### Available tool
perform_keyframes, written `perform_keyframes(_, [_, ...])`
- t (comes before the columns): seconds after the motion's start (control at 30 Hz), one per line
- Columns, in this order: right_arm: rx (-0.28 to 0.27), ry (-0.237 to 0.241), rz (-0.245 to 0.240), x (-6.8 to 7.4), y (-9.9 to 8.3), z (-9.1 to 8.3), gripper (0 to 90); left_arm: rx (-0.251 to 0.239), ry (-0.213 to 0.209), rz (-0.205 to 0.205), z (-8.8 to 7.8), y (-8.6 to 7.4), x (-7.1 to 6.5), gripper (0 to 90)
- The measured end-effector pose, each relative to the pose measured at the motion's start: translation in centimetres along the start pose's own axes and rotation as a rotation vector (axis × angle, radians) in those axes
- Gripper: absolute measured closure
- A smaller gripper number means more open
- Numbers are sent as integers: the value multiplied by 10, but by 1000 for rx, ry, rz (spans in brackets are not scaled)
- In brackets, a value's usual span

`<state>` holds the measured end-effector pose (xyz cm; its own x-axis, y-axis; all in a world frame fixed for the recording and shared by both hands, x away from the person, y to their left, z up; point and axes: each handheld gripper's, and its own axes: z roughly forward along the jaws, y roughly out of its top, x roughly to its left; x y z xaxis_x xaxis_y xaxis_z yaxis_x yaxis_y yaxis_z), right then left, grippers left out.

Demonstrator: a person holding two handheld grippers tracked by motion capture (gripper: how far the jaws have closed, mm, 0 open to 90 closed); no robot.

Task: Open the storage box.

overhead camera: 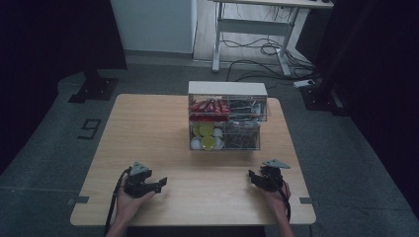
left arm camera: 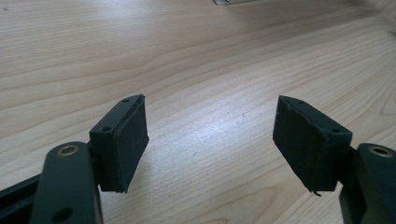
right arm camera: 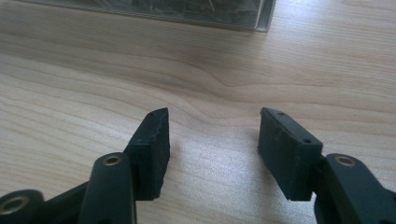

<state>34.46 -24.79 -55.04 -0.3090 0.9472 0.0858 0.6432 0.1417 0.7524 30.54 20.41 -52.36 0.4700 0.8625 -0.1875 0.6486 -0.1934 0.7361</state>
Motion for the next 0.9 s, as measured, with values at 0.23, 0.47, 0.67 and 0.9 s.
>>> perform_keyframes(0.23, [-22,32,2,-2,2,-6,495,4,5,-6,-1,-1,1,266])
perform_keyframes(0.47, [-87,32,-14,-2,7,-21,603,-14,7,-9,-6,0,2,266])
perform_keyframes(0.67, [-113,41,-27,0,8,-27,729,-12,7,-5,-6,0,0,266])
perform_keyframes(0.9, [-164,75,-27,4,12,-36,856,-6,14,-3,-6,0,0,266])
